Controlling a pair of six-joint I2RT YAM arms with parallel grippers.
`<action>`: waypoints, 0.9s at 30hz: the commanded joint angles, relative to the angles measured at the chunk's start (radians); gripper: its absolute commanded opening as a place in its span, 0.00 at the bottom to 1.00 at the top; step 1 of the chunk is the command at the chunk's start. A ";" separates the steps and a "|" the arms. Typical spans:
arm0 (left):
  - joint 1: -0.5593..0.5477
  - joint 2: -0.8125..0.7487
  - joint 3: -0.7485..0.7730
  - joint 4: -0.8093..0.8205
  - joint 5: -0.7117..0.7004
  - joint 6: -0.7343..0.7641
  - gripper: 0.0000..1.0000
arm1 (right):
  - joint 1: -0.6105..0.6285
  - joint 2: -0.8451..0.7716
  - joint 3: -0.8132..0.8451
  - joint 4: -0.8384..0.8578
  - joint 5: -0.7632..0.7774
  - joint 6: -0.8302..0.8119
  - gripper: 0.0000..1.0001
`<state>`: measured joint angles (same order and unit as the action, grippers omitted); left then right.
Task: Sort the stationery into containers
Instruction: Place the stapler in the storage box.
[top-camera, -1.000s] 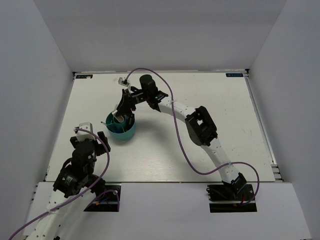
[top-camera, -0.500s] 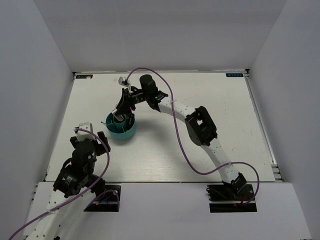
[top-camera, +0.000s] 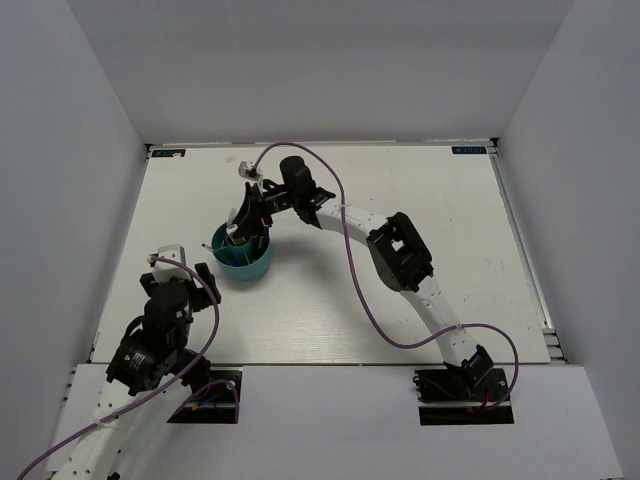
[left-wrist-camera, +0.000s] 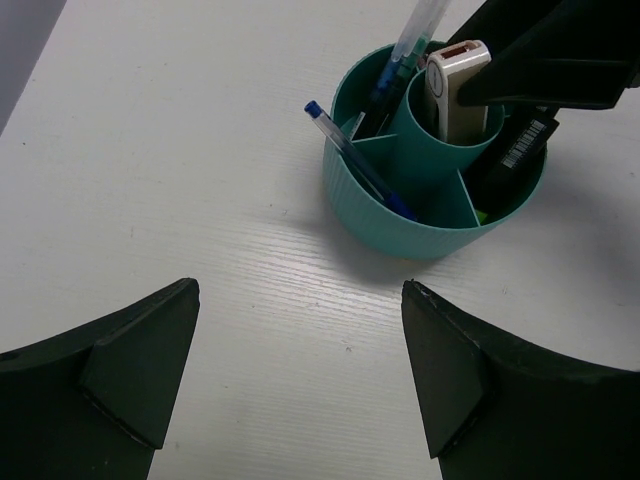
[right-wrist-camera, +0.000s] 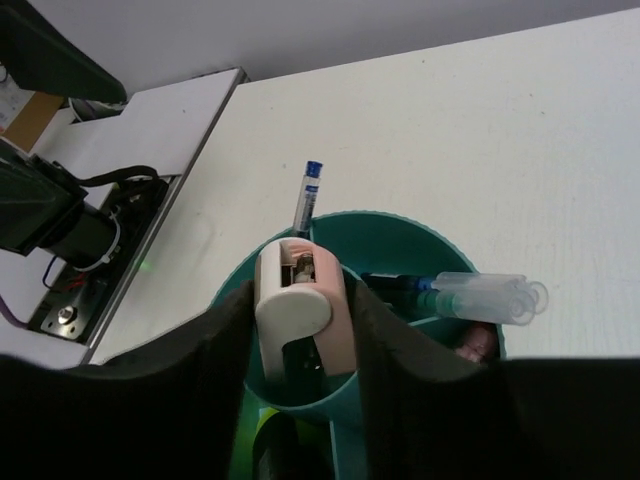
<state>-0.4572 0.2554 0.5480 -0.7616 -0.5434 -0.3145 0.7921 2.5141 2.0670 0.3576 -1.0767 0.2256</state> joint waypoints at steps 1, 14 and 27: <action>0.006 0.002 -0.002 0.008 -0.020 -0.001 0.92 | 0.002 -0.018 -0.007 0.069 -0.015 -0.014 0.54; 0.006 0.008 -0.005 0.010 -0.024 -0.001 0.92 | -0.002 -0.110 -0.042 0.104 -0.008 0.027 0.53; 0.005 0.097 -0.005 0.042 0.178 0.038 0.34 | -0.047 -0.435 0.104 -1.051 0.812 -0.480 0.90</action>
<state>-0.4553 0.2996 0.5449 -0.7361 -0.4751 -0.2878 0.7803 2.1735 2.1487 -0.3344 -0.5678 -0.0856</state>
